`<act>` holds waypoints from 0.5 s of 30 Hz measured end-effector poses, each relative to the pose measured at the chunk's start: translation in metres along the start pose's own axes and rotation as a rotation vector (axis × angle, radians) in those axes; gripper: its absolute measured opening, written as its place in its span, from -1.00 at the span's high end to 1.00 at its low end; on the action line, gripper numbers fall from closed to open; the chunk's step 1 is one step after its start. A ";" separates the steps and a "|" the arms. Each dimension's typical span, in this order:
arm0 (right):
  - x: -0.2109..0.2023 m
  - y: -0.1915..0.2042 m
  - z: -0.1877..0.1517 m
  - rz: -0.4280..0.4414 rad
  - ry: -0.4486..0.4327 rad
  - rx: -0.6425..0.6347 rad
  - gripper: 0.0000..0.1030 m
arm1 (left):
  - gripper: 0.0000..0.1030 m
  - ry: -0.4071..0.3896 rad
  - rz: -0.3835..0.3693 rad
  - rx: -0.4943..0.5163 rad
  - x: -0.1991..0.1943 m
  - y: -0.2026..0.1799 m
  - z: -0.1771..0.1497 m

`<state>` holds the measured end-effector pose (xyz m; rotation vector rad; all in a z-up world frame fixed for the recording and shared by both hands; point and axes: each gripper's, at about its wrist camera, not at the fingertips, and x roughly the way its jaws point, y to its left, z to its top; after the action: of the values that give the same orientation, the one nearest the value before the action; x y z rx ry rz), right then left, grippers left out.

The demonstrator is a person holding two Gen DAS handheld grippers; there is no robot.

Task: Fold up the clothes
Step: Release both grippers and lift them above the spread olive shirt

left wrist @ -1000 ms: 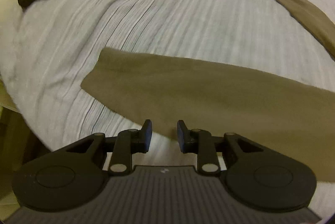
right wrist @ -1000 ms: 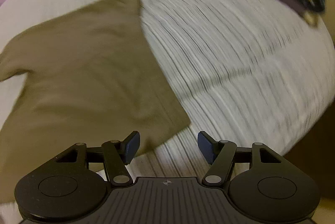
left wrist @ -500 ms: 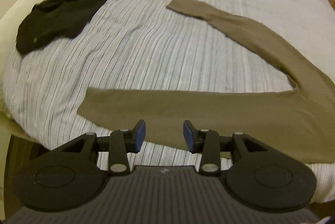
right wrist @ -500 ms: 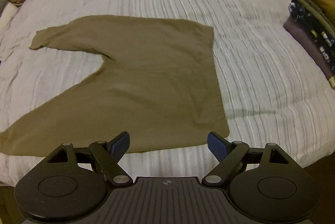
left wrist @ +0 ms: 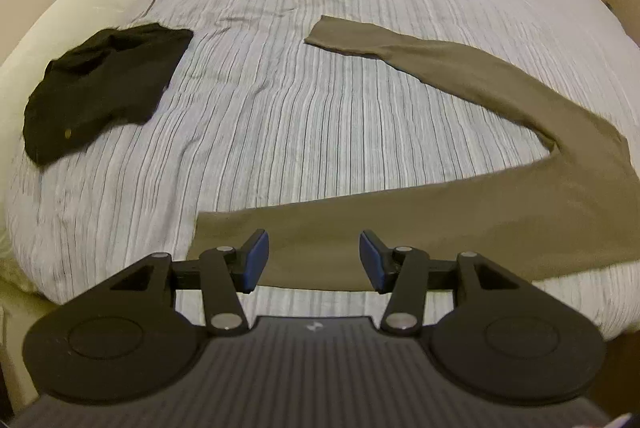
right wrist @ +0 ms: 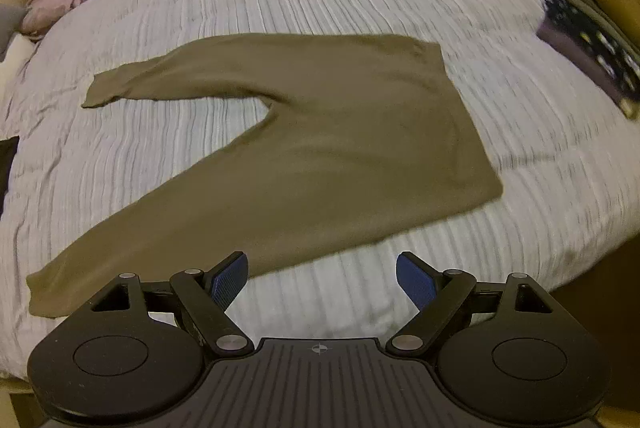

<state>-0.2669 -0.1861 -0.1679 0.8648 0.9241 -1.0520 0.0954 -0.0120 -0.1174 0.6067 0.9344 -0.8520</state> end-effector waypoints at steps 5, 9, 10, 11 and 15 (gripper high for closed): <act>-0.012 0.006 -0.036 -0.033 0.024 0.069 -0.64 | 0.11 -0.011 -0.022 0.042 -0.002 0.018 -0.005; -0.019 0.006 -0.051 -0.064 0.021 0.092 -0.64 | 0.11 -0.012 -0.025 0.051 -0.004 0.029 -0.013; -0.022 0.008 -0.053 -0.069 0.017 0.093 -0.64 | 0.11 -0.012 -0.023 0.051 -0.005 0.032 -0.015; -0.024 0.009 -0.055 -0.073 0.013 0.094 -0.64 | 0.11 -0.012 -0.021 0.051 -0.006 0.035 -0.017; -0.031 0.021 -0.059 -0.070 -0.004 0.086 -0.64 | 0.10 -0.010 -0.020 0.053 -0.010 0.044 -0.026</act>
<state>-0.2659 -0.1170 -0.1578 0.9058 0.9165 -1.1602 0.1172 0.0350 -0.1167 0.6394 0.9118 -0.8995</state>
